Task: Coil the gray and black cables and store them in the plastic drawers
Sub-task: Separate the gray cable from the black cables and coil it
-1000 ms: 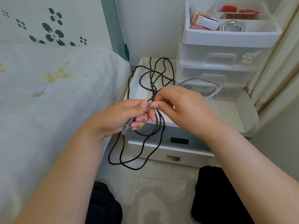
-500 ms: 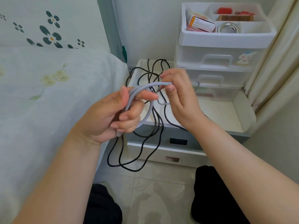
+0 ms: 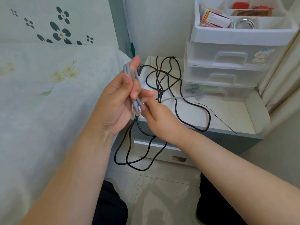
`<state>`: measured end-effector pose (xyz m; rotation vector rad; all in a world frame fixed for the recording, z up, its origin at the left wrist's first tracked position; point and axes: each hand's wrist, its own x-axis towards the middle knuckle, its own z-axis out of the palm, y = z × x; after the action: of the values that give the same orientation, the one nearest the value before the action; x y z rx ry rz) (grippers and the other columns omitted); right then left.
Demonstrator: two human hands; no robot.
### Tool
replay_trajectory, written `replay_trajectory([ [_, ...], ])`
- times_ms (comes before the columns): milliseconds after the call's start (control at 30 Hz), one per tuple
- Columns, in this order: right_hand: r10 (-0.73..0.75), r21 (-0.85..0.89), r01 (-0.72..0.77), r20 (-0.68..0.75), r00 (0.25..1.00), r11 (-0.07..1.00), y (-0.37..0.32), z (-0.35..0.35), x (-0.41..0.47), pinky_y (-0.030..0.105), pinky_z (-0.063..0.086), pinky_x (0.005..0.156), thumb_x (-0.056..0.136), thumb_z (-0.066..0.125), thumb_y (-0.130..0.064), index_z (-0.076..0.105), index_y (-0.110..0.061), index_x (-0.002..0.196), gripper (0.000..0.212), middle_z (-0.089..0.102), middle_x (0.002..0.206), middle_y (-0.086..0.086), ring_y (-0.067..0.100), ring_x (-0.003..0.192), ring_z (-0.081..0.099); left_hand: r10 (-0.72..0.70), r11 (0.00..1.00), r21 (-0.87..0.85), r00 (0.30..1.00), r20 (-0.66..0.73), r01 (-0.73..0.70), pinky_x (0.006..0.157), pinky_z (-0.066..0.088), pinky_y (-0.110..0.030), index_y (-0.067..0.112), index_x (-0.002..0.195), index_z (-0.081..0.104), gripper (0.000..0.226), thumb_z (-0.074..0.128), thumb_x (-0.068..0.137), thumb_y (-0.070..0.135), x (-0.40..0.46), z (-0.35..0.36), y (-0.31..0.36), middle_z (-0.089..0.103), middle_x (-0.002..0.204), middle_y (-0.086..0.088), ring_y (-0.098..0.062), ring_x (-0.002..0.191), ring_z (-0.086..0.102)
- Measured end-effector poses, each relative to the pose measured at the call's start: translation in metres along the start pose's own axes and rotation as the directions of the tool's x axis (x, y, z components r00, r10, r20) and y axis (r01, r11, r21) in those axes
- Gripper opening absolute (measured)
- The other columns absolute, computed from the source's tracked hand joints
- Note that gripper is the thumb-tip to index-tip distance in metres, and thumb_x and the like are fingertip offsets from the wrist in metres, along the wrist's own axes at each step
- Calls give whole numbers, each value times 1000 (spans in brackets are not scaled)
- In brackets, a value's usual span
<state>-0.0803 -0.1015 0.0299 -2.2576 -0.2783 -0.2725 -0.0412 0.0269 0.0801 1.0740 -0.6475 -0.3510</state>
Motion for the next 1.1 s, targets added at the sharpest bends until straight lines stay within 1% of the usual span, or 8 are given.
replay_trajectory([
  [133, -33, -136, 39, 51, 998, 990, 5, 8, 3, 44, 42, 54, 101, 34, -24, 29, -20, 94, 10, 50, 65, 10, 33, 58, 47, 6, 1000, 11, 997, -83, -5, 95, 50, -39, 15, 146, 28, 45, 30, 102, 17, 2, -5, -3, 57, 64, 10, -5, 57, 56],
  [233, -66, -252, 83, 77, 995, 964, 10, 9, 7, 39, 41, 52, 100, 37, -26, 28, -20, 104, 12, 54, 68, 12, 36, 60, 49, -9, 997, 71, 993, -118, 18, 102, 46, -37, 16, 149, 26, 50, 35, 100, 18, 3, -7, -6, 71, 105, 9, -6, 53, 46],
  [367, -20, -430, 82, 146, 989, 899, 14, 9, 13, 37, 43, 53, 96, 38, -18, 11, -30, 125, 41, 50, 64, 5, 34, 58, 50, 38, 942, 335, 980, -197, 31, 97, 46, -37, 19, 150, 20, 47, 32, 104, 17, 4, -11, -16, 69, 117, 9, -9, 86, 67],
  [500, -62, -551, 159, 191, 980, 819, 14, 12, 20, 32, 30, 59, 89, 40, -5, 25, -23, 132, 50, 48, 70, -3, 25, 62, 44, 118, 696, 717, 979, -168, 39, 109, 37, -35, 4, 144, 36, 42, 35, 104, 14, 4, -15, -25, 57, 99, 48, 18, 105, 53],
  [700, -153, -581, 189, 111, 982, 791, 18, 18, 31, 39, 34, 85, 80, 45, 3, 52, -10, 104, 29, 48, 86, 1, 24, 88, 46, 16, 328, 920, 973, -232, 214, 70, 38, -5, 29, 152, -4, 65, 35, 102, 16, 8, -26, -36, 61, 114, 13, 0, 93, 55],
  [833, -312, -657, 209, -43, 949, 725, 30, 28, 34, 43, 38, 78, 67, 62, 7, 61, -5, 87, 23, 61, 78, 9, 28, 69, 55, -12, 84, 952, 955, -296, 296, 53, 36, -27, 16, 153, 4, 57, 30, 103, 23, 7, -33, -41, 57, 74, 3, -14, 62, 52],
  [900, -368, -692, 242, -37, 929, 680, 34, 29, 36, 40, 32, 81, 72, 67, 0, 60, -10, 81, 16, 56, 71, 5, 26, 68, 54, -54, 2, 948, 947, -318, 319, 62, 47, -38, 13, 146, 23, 46, 28, 103, 26, 7, -41, -41, 63, 74, -5, -25, 68, 61],
  [1100, -567, -710, 344, -94, 819, 614, 22, 15, 44, 38, 35, 79, 91, 52, -44, 61, -15, 80, 33, 56, 68, 1, 24, 66, 53, -166, 242, 916, 944, -285, 319, 65, 49, -37, 21, 85, 47, 25, 30, 102, 28, -1, -49, -22, 55, 70, -2, -23, 62, 55],
])
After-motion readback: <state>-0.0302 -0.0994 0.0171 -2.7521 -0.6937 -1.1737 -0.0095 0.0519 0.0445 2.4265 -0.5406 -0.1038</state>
